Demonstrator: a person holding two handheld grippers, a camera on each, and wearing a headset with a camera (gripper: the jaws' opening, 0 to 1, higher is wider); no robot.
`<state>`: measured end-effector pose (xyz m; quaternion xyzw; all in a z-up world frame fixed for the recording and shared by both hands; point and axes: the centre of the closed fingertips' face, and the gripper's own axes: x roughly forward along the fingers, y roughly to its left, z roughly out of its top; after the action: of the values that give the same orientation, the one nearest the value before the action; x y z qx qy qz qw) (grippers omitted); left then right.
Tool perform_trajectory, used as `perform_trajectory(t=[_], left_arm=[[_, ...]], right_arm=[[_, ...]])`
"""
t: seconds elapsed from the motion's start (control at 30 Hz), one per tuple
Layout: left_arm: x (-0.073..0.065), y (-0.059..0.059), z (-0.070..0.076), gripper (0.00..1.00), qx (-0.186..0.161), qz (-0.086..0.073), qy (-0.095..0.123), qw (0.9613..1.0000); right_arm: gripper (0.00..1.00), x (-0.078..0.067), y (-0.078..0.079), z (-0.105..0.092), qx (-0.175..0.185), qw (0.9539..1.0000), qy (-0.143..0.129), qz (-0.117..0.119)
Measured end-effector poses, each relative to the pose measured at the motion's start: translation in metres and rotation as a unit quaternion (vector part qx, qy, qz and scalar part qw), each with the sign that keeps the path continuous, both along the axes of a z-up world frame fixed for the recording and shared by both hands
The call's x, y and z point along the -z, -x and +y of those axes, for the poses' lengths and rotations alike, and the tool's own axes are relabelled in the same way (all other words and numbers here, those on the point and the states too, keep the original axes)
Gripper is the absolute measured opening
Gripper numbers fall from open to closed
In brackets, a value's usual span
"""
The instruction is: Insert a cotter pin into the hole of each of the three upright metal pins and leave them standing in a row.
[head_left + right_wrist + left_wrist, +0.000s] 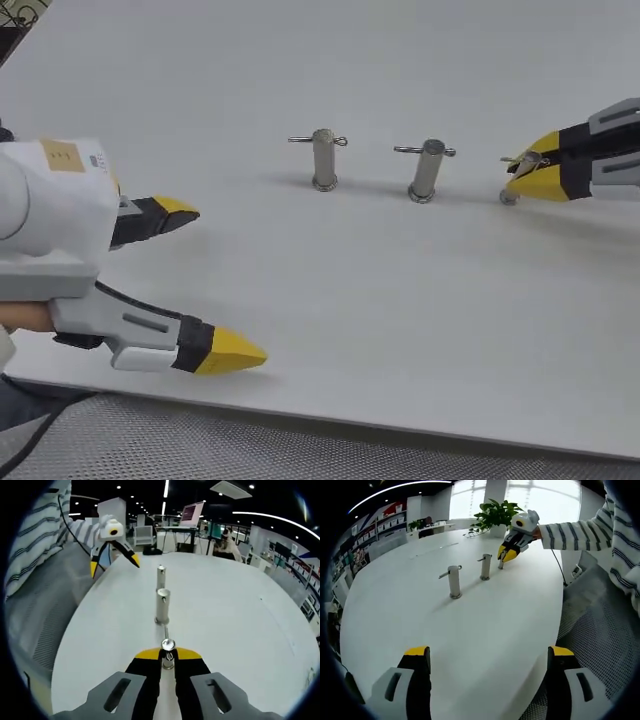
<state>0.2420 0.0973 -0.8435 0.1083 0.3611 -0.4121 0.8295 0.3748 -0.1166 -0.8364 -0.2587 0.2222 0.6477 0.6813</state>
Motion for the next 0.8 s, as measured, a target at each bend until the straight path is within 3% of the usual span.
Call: perform_trajectory(t=[0.13, 0.33, 0.57, 0.67, 0.73, 0.8], left_arm=[[0.0, 0.001, 0.001, 0.97, -0.002, 0.0, -0.002, 1.0], [-0.001, 0.004, 0.0, 0.98, -0.001, 0.003, 0.001, 1.0], [-0.004, 0.003, -0.001, 0.98, -0.004, -0.003, 0.001, 1.0], [-0.006, 0.002, -0.001, 0.99, -0.008, -0.009, 0.004, 0.9999], [-0.009, 0.001, -0.001, 0.99, -0.01, -0.013, 0.007, 0.9998], [-0.011, 0.001, -0.001, 0.99, -0.012, -0.017, 0.009, 0.9997]], right_arm=[[0.11, 0.0, -0.003, -0.001, 0.002, 1.0, 0.006, -0.003], [0.12, 0.001, -0.004, -0.001, 0.018, 0.9997, 0.009, 0.016], [0.23, 0.001, -0.002, 0.001, 0.024, 0.9996, 0.008, 0.016], [0.31, -0.005, -0.006, 0.001, 0.044, 0.9989, -0.007, 0.017], [0.37, -0.011, -0.005, 0.002, 0.063, 0.9972, -0.023, 0.032], [0.45, -0.018, 0.005, 0.005, 0.069, 0.9942, -0.047, 0.068]])
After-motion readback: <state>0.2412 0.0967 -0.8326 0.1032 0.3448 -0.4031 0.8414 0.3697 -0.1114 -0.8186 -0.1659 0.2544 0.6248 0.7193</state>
